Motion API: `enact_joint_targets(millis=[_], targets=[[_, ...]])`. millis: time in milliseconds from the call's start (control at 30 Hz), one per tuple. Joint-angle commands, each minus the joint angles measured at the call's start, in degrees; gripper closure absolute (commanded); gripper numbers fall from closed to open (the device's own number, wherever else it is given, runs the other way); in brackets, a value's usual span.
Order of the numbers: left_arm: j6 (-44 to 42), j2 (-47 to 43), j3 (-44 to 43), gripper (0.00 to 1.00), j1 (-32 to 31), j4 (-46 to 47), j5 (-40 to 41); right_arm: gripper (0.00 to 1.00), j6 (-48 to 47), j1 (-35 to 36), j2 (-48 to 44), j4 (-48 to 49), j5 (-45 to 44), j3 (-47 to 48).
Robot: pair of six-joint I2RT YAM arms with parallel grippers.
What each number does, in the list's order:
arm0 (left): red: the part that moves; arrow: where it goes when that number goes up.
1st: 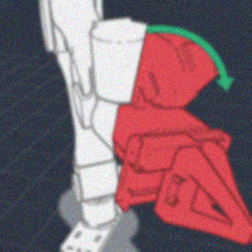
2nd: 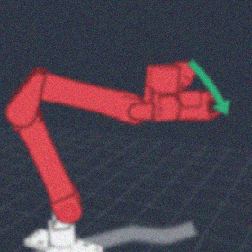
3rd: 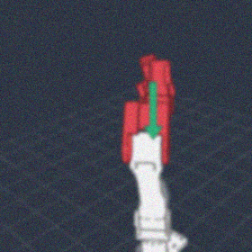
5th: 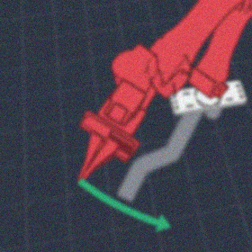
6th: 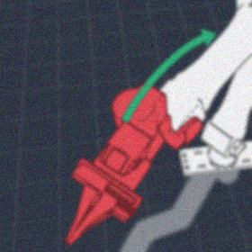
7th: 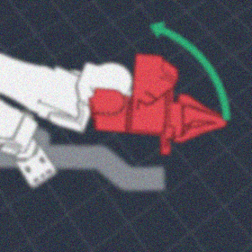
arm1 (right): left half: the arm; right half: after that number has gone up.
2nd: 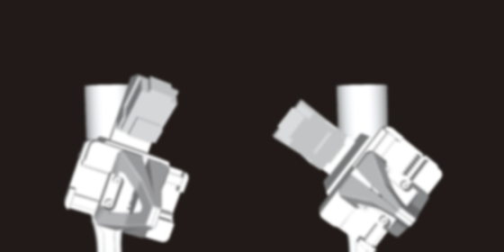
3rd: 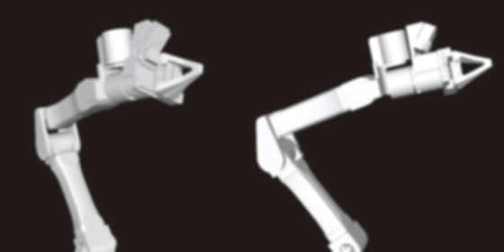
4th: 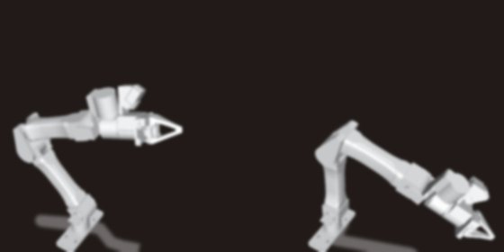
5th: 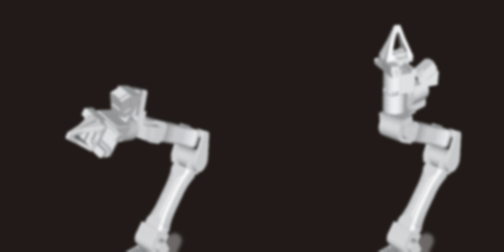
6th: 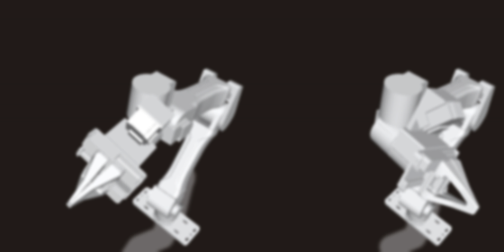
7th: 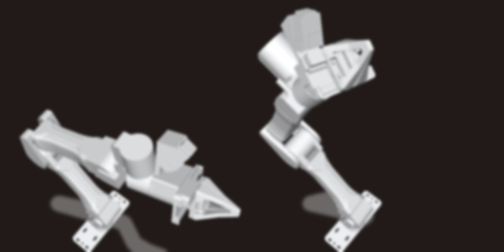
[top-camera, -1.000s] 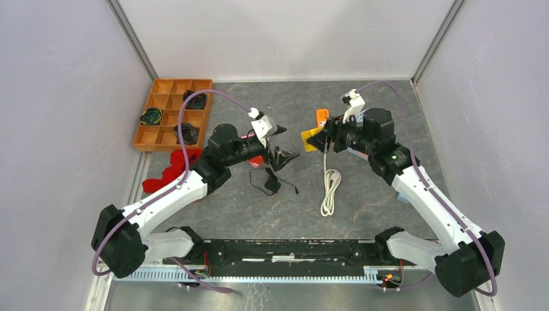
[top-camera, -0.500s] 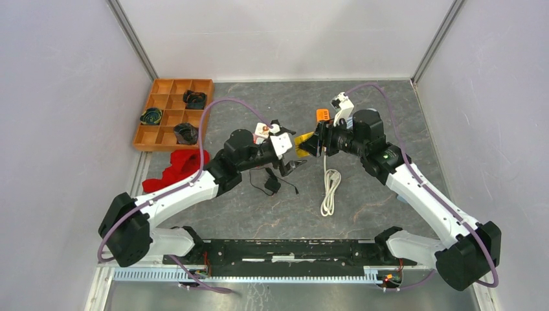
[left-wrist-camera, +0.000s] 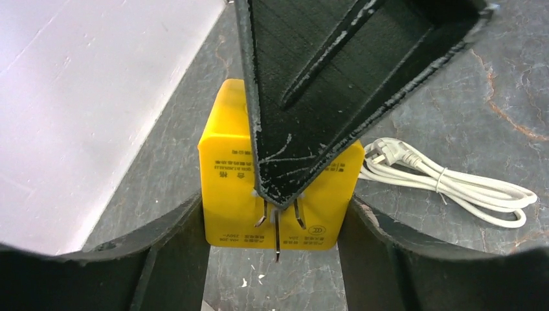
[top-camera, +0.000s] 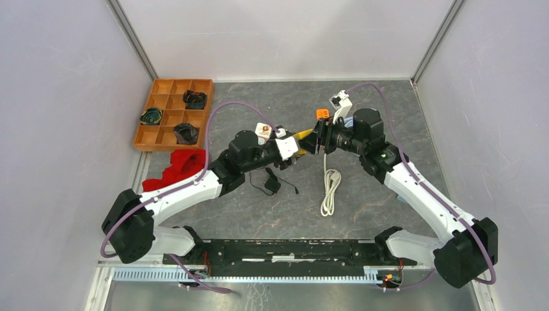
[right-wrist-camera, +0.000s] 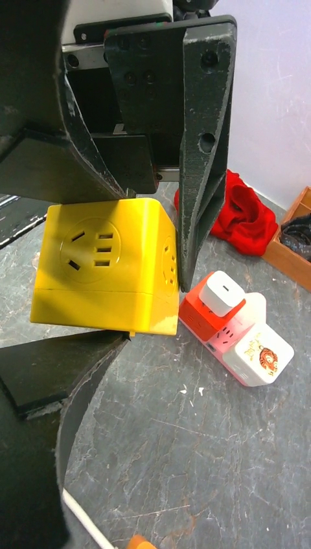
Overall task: Insert the plug
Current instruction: Pick up the plug from the corner of the board.
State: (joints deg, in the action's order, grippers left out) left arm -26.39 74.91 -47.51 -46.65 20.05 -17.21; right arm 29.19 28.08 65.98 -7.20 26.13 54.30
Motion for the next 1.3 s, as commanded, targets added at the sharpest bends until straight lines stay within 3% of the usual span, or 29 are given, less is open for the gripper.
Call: enact_joint_targets(millis=[0, 67, 233, 433, 600, 867, 1033, 1200, 1267], targets=[[0.9, -0.7, -1.7, 0.72, -0.2, 2.2, -0.6, 0.21, 0.1, 0.5, -0.6, 10.6, 6.5, -1.1], [3.5, -1.7, -1.0, 0.81, 0.6, 4.1, -1.5, 0.03, 1.2, 0.5, -1.8, 14.3, 6.6, -2.8], [14.0, -6.4, 4.1, 0.87, 3.1, 18.4, -4.4, 0.02, 11.1, -0.7, -4.6, 25.3, 7.0, -6.7], [16.9, -10.9, 5.2, 0.88, 3.7, 24.1, -3.4, 0.02, 29.1, -3.9, -6.4, 34.9, 7.4, -11.4], [18.9, -12.5, 6.7, 0.88, 3.8, 29.0, -5.1, 0.02, 50.3, -5.2, -2.5, 55.9, 14.4, -18.5], [21.5, -11.4, 6.9, 0.88, 3.8, 33.0, -9.5, 0.02, 53.1, -5.1, -1.8, 59.0, 17.4, -16.4], [22.0, -10.1, 7.0, 0.89, 3.8, 34.3, -10.8, 0.09, 58.6, -4.9, -1.6, 66.2, 16.6, -17.5], [22.7, -9.1, 7.3, 0.89, 3.8, 35.4, -12.1, 0.11, 59.7, -4.6, -1.6, 66.9, 16.2, -16.5], [22.9, -8.6, 7.6, 0.9, 3.8, 35.8, -12.1, 0.17, 59.5, -4.3, -1.5, 66.5, 16.1, -16.1]])
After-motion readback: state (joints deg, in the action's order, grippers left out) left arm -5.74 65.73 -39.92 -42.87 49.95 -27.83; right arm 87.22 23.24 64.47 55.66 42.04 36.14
